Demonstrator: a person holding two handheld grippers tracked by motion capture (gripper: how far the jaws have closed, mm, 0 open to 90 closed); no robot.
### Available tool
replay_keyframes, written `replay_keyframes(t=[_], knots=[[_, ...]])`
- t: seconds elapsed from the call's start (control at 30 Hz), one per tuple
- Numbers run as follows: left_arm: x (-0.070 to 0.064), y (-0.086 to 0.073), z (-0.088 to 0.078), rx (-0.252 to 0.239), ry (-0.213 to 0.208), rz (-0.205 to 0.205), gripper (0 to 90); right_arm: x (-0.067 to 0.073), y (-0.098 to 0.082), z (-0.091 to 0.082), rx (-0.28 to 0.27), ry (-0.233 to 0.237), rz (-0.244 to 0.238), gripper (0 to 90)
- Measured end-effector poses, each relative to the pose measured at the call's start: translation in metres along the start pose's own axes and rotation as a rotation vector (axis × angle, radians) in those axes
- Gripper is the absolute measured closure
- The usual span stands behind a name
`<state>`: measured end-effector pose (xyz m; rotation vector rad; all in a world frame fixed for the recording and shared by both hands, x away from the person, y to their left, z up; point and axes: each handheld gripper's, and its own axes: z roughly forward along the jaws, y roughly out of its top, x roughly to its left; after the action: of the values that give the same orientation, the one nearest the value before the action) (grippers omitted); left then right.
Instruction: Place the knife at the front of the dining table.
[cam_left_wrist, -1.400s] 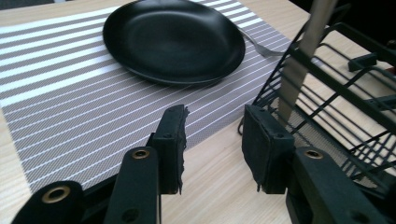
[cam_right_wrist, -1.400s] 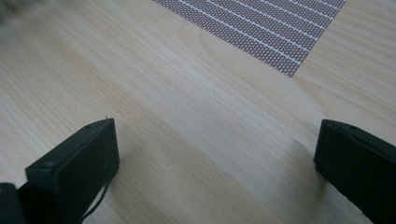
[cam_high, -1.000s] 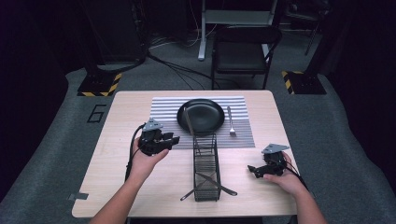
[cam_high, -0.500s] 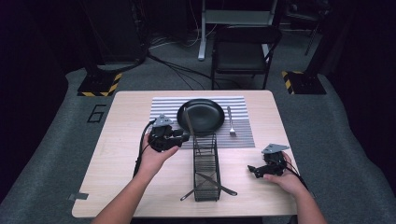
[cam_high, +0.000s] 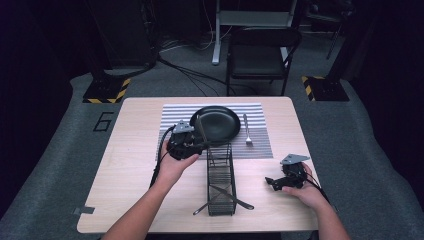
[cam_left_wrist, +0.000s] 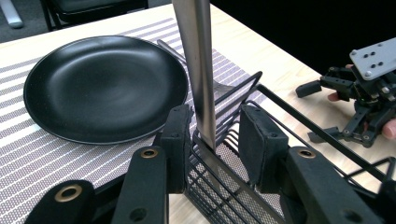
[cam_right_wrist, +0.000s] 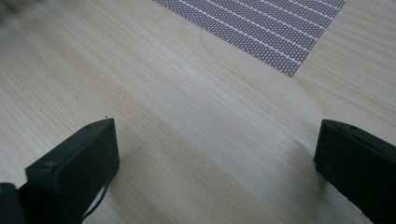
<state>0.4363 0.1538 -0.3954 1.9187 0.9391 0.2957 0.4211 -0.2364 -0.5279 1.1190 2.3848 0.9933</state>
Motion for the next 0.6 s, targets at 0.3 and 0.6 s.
replay_keyframes(t=[0.3, 0.6], knots=[[0.0015, 0.0017, 0.0071, -0.014, 0.005, -0.012, 69.7, 0.0, 0.0, 0.0, 0.0, 0.0, 0.0, 0.0], [0.0022, 0.002, 0.0083, -0.025, 0.02, -0.008, 77.6, -0.0001, 0.0, 0.0, 0.0, 0.0, -0.001, 0.0]])
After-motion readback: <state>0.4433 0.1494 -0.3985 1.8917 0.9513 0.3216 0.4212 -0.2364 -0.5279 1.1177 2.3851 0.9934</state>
